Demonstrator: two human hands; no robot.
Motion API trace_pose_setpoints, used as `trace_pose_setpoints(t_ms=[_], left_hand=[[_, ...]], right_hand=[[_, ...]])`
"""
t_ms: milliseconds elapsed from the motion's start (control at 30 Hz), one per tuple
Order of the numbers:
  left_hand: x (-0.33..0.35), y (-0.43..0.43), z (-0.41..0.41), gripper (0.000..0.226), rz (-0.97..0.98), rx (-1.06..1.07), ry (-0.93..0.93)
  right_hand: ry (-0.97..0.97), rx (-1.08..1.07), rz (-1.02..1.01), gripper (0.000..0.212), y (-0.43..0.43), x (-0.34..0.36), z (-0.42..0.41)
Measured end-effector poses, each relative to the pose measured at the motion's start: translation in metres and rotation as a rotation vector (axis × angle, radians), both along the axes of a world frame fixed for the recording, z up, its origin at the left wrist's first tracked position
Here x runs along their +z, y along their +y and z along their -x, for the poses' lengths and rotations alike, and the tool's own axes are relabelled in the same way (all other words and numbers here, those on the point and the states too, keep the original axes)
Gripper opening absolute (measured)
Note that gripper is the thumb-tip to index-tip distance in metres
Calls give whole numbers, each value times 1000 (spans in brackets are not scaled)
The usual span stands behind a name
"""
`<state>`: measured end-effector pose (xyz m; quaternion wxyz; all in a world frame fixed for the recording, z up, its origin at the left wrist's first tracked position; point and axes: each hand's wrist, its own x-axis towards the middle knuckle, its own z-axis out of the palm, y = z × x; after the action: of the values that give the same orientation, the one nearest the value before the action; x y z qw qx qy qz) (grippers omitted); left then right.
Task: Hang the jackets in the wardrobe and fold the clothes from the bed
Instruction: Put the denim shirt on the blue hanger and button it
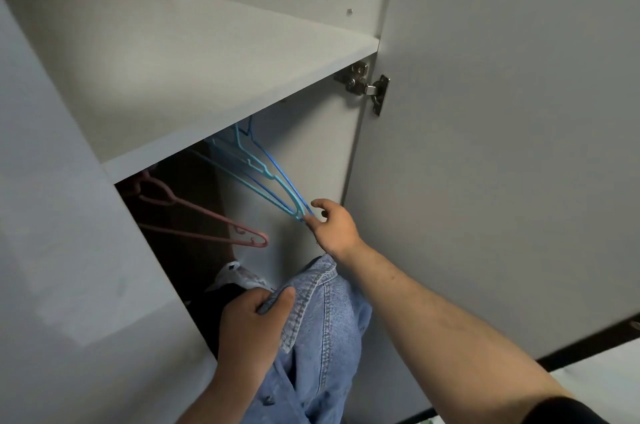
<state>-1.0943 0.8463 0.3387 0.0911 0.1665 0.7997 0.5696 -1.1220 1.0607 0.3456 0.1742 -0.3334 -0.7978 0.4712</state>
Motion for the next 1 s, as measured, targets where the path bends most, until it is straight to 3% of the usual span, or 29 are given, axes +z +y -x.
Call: trace_pose_setpoints(t_ms=[133,300,400,567,767,867,1000], left_hand=[[1,0,-1,56,9,-2,0],[4,2,2,58,3,2,-14],[3,3,2,56,-4,3,-47],[-5,0,1,55,-23,0,-90],[-4,-3,4,52,-31,14,-85],[-2,-3,4,53,-19,18,-75],[-1,-3,4,53,-28,21,-81]], right_hand=[[-51,11,13,48,5,-4,3],[-46,29,-5,22,10,-14,13],[-37,-23,-8,41,11,-15,17],[-66,-29,-12,6,15,-21,23],[-81,45,11,8,14,-30,24],[-25,64,143,17,5,-25,22],[92,113,575,19,-7,-13,21]])
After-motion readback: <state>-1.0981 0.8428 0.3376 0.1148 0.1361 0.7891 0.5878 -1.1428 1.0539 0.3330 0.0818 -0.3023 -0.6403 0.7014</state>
